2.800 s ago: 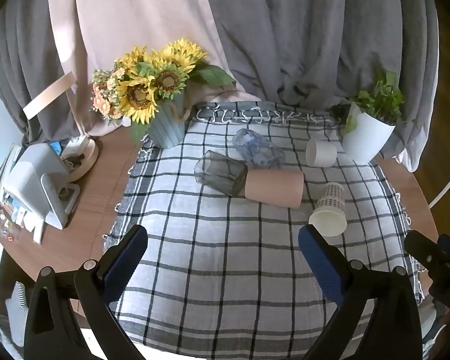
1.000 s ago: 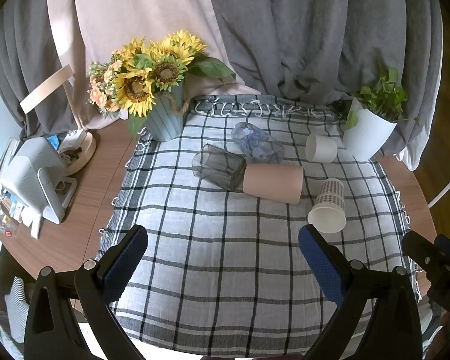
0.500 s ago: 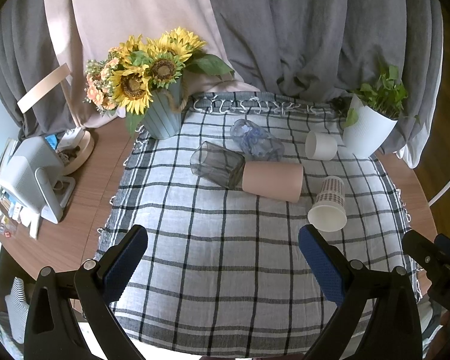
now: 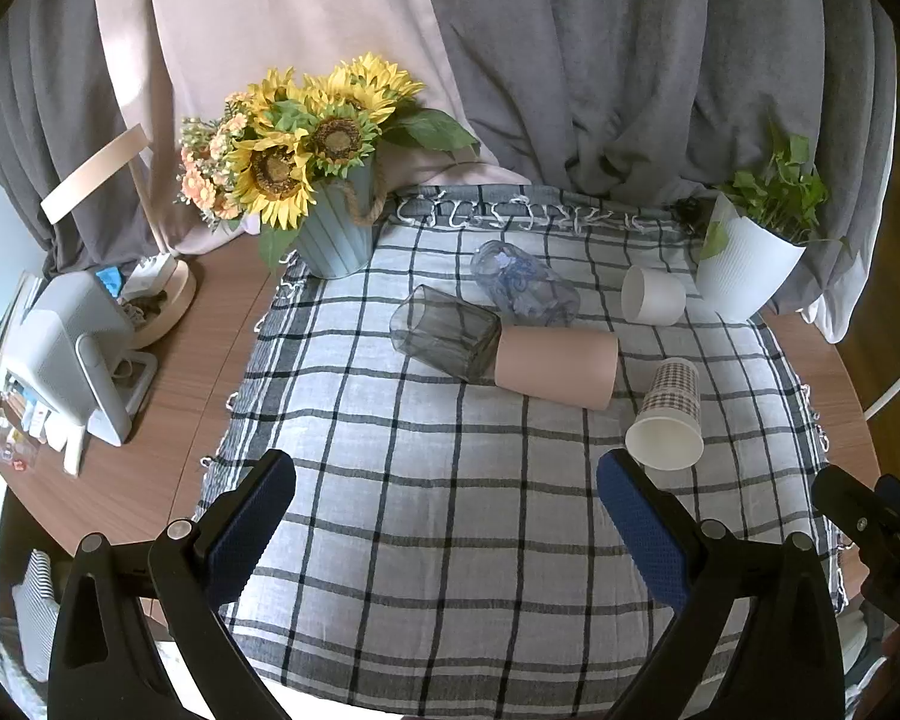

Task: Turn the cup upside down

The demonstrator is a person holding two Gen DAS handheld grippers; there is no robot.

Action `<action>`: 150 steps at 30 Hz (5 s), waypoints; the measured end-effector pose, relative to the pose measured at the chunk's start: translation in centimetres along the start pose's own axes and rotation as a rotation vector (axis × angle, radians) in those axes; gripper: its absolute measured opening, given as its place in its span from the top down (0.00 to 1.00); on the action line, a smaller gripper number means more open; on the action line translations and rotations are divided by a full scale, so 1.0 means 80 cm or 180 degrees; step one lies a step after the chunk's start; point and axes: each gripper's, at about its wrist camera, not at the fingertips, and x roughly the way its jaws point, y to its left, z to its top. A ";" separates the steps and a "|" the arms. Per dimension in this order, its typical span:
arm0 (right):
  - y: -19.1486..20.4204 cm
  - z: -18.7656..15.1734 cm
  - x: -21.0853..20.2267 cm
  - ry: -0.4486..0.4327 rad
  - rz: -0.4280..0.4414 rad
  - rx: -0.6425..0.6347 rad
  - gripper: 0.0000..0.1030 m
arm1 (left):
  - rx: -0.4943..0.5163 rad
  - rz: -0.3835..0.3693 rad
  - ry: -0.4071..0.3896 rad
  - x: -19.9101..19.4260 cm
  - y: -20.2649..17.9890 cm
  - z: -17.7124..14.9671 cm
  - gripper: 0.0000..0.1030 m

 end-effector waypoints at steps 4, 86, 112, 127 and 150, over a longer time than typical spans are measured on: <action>0.000 0.001 0.001 0.0008 0.0000 0.0001 0.07 | 0.0001 0.0001 0.0001 0.000 0.000 -0.001 0.00; 0.356 0.084 0.400 0.1453 0.0563 -0.3402 0.24 | -0.2033 0.1017 0.1182 0.279 0.171 -0.010 0.01; 0.307 0.106 0.254 0.1043 0.0511 -0.2297 0.34 | -0.1109 0.0669 0.0710 0.161 0.163 0.026 0.01; 0.177 0.031 0.197 0.1420 0.0272 -0.1152 0.34 | -0.0362 0.0316 0.0796 0.139 0.113 -0.014 0.00; 0.122 -0.034 0.255 0.1929 0.0082 -0.0575 0.34 | 0.0013 0.0267 0.1228 0.183 0.087 -0.050 0.01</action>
